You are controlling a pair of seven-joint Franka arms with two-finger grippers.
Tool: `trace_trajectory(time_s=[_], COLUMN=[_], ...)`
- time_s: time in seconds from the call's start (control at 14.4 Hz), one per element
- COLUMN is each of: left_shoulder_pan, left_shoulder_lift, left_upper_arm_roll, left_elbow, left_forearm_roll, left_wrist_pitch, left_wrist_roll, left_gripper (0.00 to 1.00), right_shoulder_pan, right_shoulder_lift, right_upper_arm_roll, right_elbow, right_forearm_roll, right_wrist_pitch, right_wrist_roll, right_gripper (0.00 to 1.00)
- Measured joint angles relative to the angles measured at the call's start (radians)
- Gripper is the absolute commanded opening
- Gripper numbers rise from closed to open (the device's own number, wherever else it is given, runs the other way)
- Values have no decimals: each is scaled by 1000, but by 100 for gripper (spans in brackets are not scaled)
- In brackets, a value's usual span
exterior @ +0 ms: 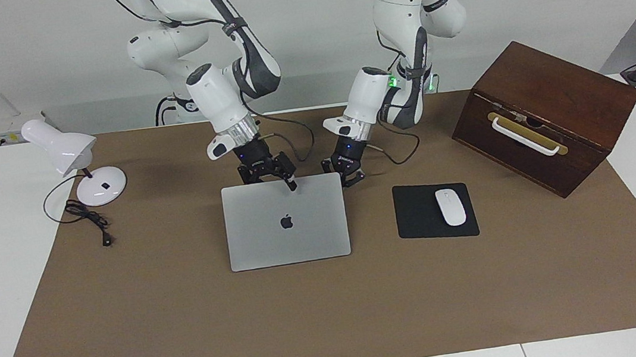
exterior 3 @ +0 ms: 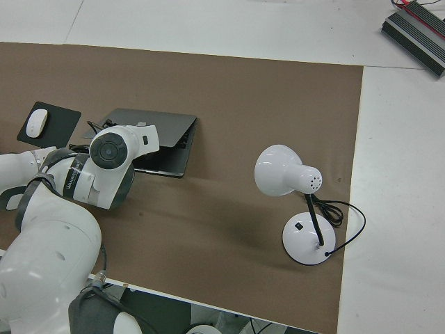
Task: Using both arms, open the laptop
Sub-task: 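Lift the laptop lid upward with the right gripper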
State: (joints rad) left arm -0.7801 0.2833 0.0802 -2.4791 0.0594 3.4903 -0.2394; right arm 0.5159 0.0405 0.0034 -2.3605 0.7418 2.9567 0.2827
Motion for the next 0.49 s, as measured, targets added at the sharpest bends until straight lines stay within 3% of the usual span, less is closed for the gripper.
trace_trajectory(time_s=[0.49], left_shoulder_pan=[0], left_shoulder_lift=[0], left_upper_arm_roll=[0], left_elbow=[0], left_forearm_roll=[0], left_wrist_pitch=[1], left_wrist_roll=[0], left_gripper=[0], right_shoulder_pan=[-40], right_shoulder_lift=[16], right_upper_arm_roll=[-1], right_elbow=[85], right_forearm_roll=[-33], right_wrist_pitch=[-89], right_wrist_roll=[0], right_gripper=[100])
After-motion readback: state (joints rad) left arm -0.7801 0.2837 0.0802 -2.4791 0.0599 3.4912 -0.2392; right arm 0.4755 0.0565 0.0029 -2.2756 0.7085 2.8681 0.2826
